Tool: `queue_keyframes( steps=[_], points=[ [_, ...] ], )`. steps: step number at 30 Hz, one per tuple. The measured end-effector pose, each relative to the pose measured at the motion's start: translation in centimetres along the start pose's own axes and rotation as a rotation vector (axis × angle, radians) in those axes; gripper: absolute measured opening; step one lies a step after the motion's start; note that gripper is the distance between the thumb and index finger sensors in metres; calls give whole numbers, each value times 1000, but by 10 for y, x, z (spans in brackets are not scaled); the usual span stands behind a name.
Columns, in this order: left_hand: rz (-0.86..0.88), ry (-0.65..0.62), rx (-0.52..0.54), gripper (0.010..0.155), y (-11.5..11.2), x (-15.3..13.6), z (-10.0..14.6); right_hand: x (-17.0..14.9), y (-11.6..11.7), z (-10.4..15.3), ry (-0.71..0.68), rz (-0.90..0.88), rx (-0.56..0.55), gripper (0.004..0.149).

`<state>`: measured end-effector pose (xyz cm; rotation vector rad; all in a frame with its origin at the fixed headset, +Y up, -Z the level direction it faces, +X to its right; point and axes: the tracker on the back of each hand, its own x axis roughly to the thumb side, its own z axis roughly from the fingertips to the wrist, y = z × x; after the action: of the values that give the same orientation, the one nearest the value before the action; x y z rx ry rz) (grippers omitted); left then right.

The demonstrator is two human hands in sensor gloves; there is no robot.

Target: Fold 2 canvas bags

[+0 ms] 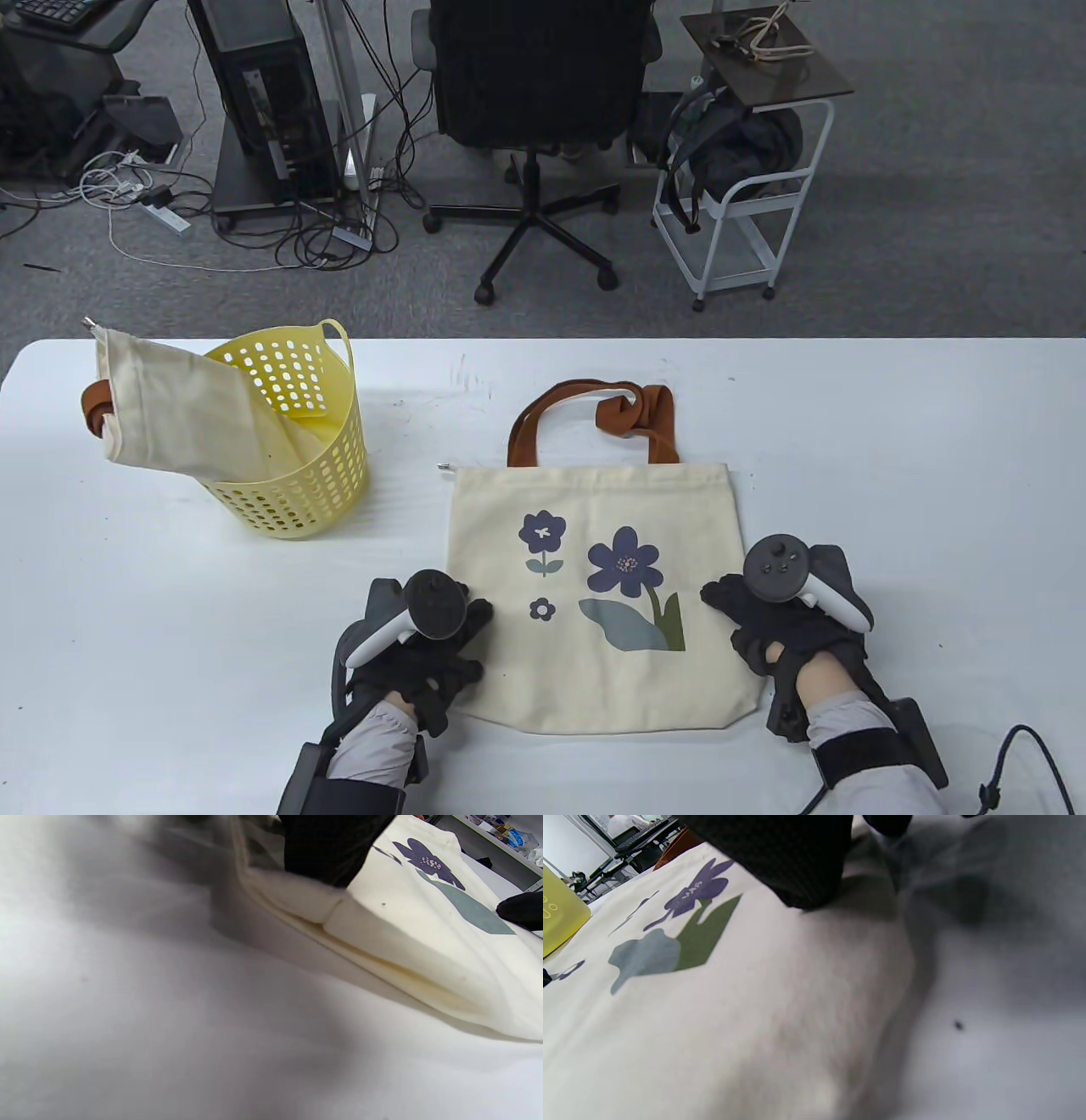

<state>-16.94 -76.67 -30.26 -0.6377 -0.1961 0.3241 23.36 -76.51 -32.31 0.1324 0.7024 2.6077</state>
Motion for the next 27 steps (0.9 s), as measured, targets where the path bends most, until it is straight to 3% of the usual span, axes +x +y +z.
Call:
queue_keyframes(
  steps=[2, 12, 16, 22, 27],
  points=[
    [-1, -2, 6, 73, 0, -1, 0, -4, 1, 2, -8, 2, -59, 62],
    [52, -5, 39, 76, 3, -13, 2, -13, 9, 3, 29, 49, 152, 84],
    [70, -5, 51, 67, 3, -15, 2, -12, 9, 5, 2, 45, 89, 78],
    [116, -12, 96, 64, 8, -22, 3, -12, 6, 5, -19, 26, -18, 56],
    [181, -38, 114, 64, 12, -33, 6, -22, 0, 3, -19, -120, -32, 50]
  ],
)
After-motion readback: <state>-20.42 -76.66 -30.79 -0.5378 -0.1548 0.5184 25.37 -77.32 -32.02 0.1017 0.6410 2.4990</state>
